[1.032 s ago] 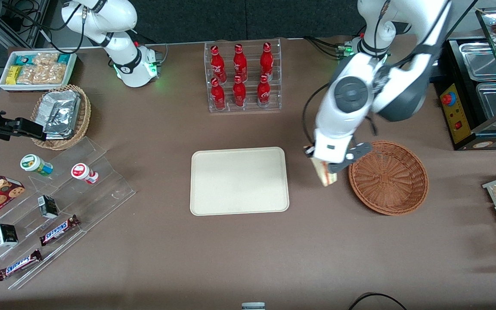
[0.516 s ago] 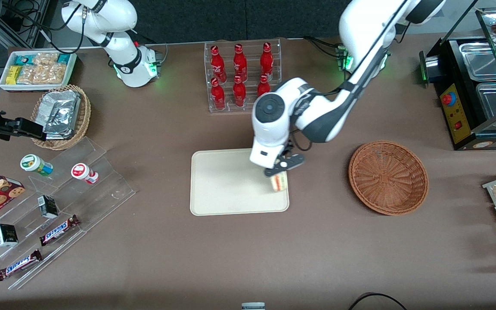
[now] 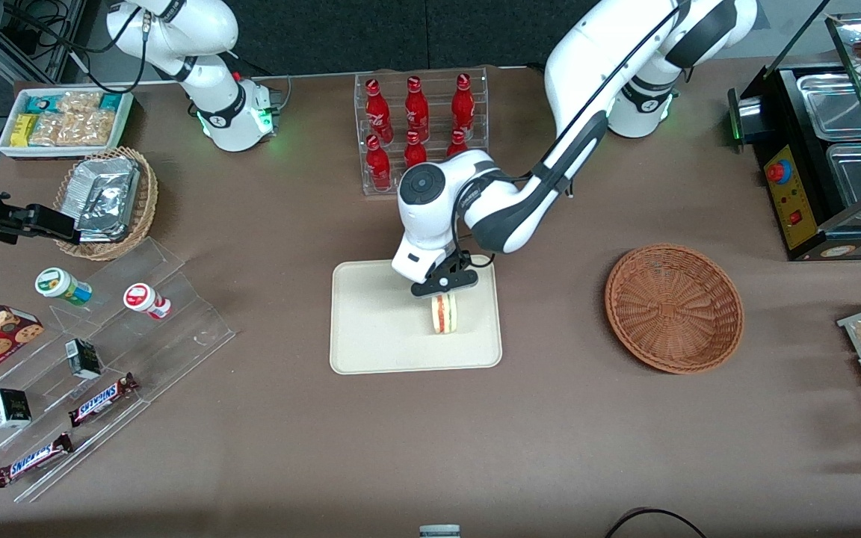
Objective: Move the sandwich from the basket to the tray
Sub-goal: 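Carry the sandwich with the left gripper over the cream tray, then lower the sandwich onto the tray and open the left gripper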
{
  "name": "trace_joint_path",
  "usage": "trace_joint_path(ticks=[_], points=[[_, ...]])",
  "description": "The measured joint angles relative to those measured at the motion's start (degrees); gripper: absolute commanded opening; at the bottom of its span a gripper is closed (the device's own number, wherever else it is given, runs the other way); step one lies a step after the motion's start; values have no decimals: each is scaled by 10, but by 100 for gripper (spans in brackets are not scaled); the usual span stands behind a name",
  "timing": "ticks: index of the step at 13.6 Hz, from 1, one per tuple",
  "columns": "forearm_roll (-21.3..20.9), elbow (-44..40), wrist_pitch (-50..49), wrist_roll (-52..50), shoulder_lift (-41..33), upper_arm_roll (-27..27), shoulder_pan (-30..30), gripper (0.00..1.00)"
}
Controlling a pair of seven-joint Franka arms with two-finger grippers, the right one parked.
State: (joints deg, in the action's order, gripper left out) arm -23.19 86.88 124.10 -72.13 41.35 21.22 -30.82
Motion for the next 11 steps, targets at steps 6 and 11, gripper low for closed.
trace_joint_path(ticks=[6, 11], points=[[-17, -4, 30, 1, 24, 0, -5, 98], [-16, -33, 14, -2, 13, -2, -4, 99]])
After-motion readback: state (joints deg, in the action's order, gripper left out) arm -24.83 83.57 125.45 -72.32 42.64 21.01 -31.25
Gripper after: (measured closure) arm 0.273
